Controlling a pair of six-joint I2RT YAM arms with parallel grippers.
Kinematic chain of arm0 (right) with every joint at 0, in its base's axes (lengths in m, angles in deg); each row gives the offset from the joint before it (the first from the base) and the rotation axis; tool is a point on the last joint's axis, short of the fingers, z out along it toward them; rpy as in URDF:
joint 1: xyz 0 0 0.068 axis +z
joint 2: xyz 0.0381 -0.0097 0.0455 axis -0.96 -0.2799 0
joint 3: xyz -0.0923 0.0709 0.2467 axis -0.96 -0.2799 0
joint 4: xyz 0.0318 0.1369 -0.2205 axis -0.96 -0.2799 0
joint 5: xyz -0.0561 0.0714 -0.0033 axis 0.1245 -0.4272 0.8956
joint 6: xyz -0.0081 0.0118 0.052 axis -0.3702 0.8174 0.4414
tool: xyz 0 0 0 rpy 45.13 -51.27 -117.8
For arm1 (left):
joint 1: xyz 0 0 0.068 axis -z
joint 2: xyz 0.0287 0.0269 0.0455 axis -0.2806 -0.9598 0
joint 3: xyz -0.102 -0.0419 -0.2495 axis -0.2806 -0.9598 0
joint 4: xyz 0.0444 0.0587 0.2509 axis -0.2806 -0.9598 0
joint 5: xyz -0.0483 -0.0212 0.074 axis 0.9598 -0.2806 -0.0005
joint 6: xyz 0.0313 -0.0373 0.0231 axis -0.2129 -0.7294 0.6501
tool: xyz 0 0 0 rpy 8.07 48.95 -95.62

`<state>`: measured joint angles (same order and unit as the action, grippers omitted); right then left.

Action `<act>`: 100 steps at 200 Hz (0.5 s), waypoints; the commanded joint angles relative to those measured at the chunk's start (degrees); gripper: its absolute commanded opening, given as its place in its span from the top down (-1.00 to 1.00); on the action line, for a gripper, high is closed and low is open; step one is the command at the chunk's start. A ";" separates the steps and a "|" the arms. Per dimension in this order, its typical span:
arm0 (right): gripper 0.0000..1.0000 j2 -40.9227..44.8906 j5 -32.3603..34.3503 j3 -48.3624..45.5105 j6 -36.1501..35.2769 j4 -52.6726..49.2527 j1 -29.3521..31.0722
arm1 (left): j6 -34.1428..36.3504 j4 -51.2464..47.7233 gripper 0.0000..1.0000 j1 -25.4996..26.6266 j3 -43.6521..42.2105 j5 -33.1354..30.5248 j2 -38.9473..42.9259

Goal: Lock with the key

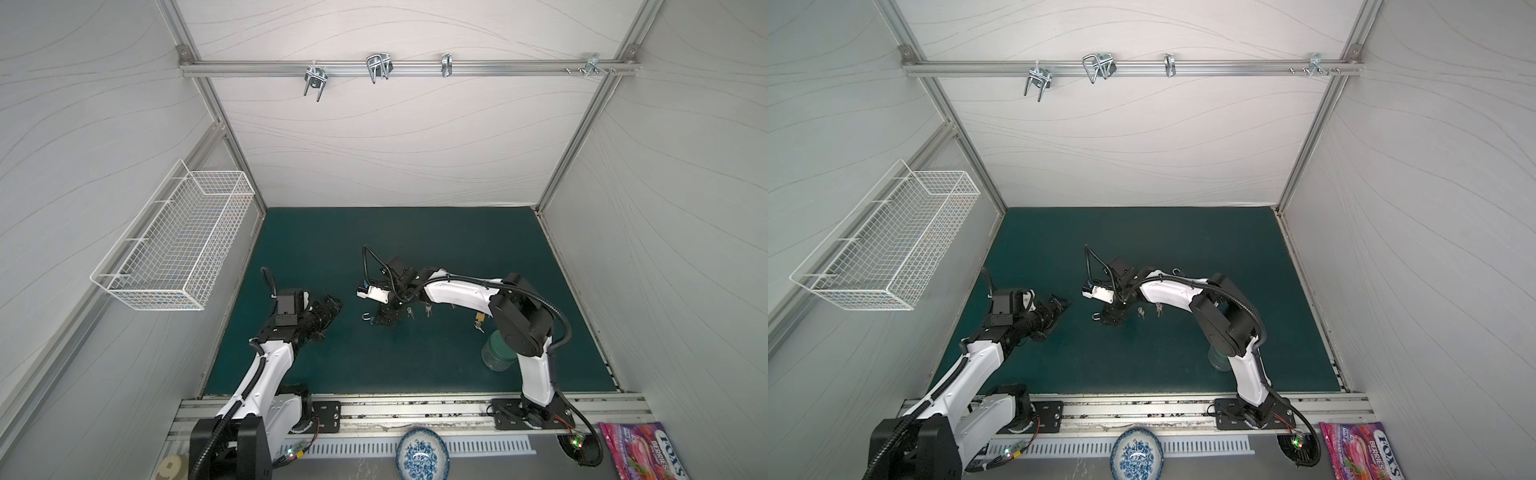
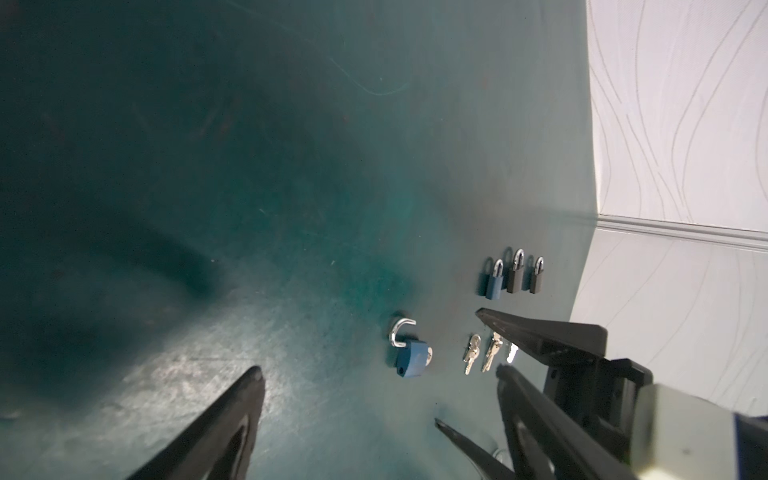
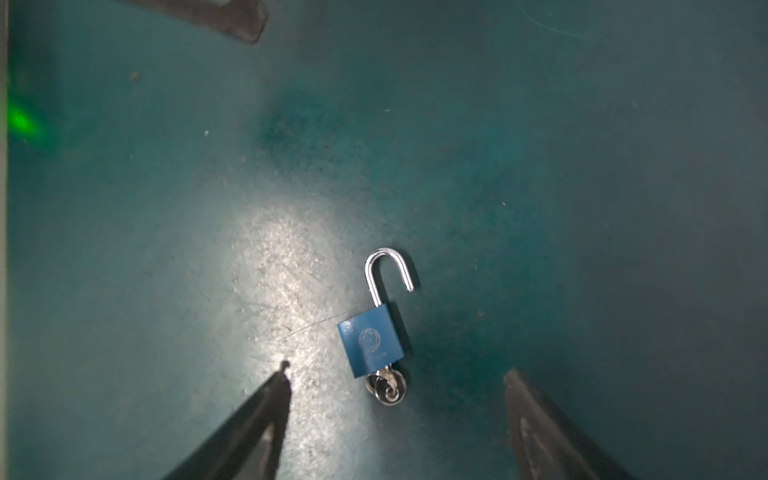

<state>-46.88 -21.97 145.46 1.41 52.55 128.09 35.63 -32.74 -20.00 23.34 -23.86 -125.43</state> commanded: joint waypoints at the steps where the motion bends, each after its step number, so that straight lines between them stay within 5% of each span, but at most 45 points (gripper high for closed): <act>1: -0.49 -2.27 0.03 2.12 -4.60 -3.90 1.09 | -0.64 1.64 -0.76 -0.42 0.43 1.06 1.25; 100: -0.39 -6.41 -0.88 4.84 -4.97 -6.62 1.52 | 0.11 0.51 -0.73 -0.51 0.79 1.13 1.39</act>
<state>-51.75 -22.12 149.44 -1.49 47.96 129.25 35.63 -32.70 -20.07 23.34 -23.47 -124.38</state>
